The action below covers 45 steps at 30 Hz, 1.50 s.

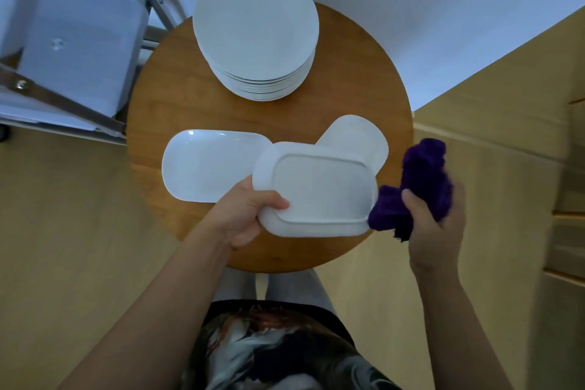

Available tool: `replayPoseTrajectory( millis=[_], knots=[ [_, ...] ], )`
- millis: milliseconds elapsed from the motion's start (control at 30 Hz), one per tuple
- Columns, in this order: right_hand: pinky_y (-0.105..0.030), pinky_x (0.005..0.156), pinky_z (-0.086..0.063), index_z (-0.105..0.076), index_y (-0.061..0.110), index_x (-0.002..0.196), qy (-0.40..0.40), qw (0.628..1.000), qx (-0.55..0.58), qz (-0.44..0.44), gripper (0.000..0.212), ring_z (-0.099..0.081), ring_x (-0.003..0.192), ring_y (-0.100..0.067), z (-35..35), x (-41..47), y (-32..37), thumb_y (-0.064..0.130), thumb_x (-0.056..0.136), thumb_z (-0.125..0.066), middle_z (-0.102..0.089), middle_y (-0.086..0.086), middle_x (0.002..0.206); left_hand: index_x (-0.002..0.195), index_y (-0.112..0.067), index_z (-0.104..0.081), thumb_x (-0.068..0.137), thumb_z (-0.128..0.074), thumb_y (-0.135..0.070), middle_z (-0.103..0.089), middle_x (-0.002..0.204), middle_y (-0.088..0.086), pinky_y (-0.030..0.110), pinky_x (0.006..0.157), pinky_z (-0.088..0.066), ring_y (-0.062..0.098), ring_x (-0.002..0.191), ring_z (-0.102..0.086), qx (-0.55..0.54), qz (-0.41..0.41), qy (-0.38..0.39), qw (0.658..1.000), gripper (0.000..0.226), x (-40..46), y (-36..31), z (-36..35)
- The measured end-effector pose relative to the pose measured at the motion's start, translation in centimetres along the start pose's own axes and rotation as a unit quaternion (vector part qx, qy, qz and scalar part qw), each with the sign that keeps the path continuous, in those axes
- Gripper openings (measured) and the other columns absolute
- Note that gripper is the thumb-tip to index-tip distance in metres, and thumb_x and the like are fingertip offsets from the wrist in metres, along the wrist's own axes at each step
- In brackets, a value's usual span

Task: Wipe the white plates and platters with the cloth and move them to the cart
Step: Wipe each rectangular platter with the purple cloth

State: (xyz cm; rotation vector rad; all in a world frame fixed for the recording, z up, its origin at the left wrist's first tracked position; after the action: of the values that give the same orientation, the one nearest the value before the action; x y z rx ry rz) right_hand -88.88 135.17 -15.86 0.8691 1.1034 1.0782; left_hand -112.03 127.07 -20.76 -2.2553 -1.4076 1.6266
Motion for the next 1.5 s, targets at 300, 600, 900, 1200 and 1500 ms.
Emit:
replayPoseTrajectory(
  millis=[300, 600, 900, 1200, 1500],
  knots=[
    [-0.045, 0.116, -0.012, -0.017, 0.049, 0.141, 0.373, 0.842, -0.274, 0.277, 0.052, 0.004, 0.143, -0.017, -11.3, -5.5, 4.1, 0.044, 0.092, -0.032, 0.003, 0.017, 0.153, 0.104, -0.008, -0.067, 0.076, -0.062, 0.009, -0.069, 0.101, 0.018, 0.039, 0.081, -0.057, 0.031, 0.097, -0.066, 0.120, -0.081, 0.071, 0.987, 0.033, -1.9, -1.7, -2.1],
    [-0.037, 0.106, -0.034, -0.024, 0.027, 0.137, 0.310, 0.862, -0.243, 0.320, 0.073, -0.036, 0.130, -0.020, -11.1, -2.9, 5.1, 0.045, 0.078, -0.064, -0.035, -0.002, 0.141, 0.079, -0.010, -0.070, 0.054, -0.060, 0.009, -0.069, 0.084, 0.015, 0.034, 0.072, -0.055, 0.028, 0.086, -0.067, 0.112, -0.088, 0.103, 0.984, 0.032, -3.1, -2.1, -1.5],
    [-0.012, 0.071, -0.048, -0.051, 0.046, 0.103, 0.226, 0.962, -0.131, 0.077, 0.052, -0.060, 0.091, 0.002, -5.6, 1.3, 2.1, 0.054, 0.057, -0.073, -0.061, 0.028, 0.097, 0.083, -0.019, -0.076, 0.039, -0.069, -0.011, -0.072, 0.085, 0.003, 0.029, 0.068, -0.057, 0.018, 0.084, -0.068, 0.086, -0.134, 0.070, 0.985, 0.046, -4.3, -5.4, 0.3],
    [-0.042, 0.091, -0.052, -0.052, 0.027, 0.124, -0.048, 0.940, 0.279, -0.192, 0.055, -0.064, 0.104, -0.018, -8.6, -3.6, -2.1, 0.029, 0.074, -0.073, -0.066, 0.000, 0.116, 0.099, -0.011, -0.064, 0.053, -0.057, 0.006, -0.072, 0.083, 0.000, 0.025, 0.063, -0.055, 0.016, 0.083, -0.069, -0.057, -0.165, -0.003, 0.985, 0.049, -2.9, -1.2, -3.1],
    [-0.031, 0.070, -0.056, -0.056, 0.017, 0.121, 0.031, 0.958, 0.212, -0.189, 0.067, -0.068, 0.093, -0.020, -6.9, -1.3, -1.1, 0.024, 0.059, -0.082, -0.069, -0.002, 0.105, 0.100, -0.025, -0.075, 0.067, -0.077, -0.041, -0.073, 0.104, 0.002, 0.031, 0.072, -0.056, 0.019, 0.097, -0.069, -0.059, -0.081, 0.045, 0.994, 0.036, -4.0, -1.2, -1.6]
  ],
)
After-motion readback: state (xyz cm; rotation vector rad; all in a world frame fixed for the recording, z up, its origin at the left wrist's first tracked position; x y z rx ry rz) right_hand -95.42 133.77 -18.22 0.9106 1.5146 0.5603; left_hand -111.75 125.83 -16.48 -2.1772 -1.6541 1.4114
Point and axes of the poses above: each hand's wrist, its own x-axis towards the middle knuckle, its own z-axis out of the back of the hand, y = z × x, the point moved 5 cm from there along x, towards the middle knuckle
